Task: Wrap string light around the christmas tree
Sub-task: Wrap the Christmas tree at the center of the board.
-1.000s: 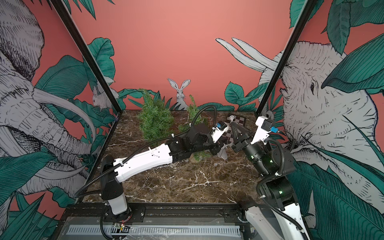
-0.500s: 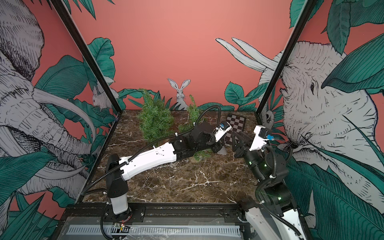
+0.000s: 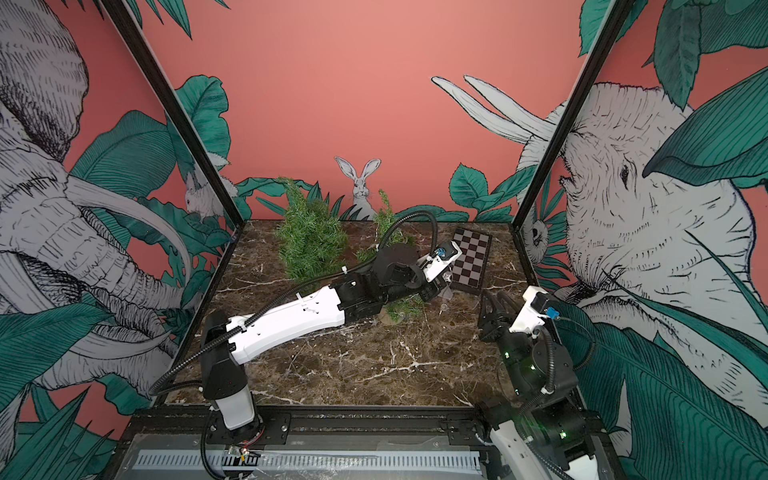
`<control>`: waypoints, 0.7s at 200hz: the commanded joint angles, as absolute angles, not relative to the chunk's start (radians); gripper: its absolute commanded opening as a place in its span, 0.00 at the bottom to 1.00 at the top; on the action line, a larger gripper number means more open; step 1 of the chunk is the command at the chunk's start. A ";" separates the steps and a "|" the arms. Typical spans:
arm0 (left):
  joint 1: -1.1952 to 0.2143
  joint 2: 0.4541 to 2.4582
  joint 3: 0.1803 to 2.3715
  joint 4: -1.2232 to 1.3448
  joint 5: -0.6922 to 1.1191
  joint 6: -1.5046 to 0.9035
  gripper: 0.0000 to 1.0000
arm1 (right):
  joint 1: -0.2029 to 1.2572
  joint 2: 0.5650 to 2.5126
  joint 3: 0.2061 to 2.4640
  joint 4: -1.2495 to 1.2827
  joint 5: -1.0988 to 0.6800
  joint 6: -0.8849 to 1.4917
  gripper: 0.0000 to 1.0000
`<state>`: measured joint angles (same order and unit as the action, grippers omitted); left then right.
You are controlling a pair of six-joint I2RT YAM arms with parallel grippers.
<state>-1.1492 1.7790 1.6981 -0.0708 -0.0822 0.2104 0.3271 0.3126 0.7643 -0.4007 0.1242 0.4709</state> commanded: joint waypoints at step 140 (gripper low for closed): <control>-1.153 1.643 1.613 0.052 -0.054 0.234 0.00 | 0.324 0.649 0.810 -0.169 -0.217 0.704 0.30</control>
<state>-1.1496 1.7161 1.6264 0.0135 -0.0673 0.2390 0.3267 0.6338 0.8082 -0.2443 -0.1982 0.6563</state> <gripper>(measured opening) 0.047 0.318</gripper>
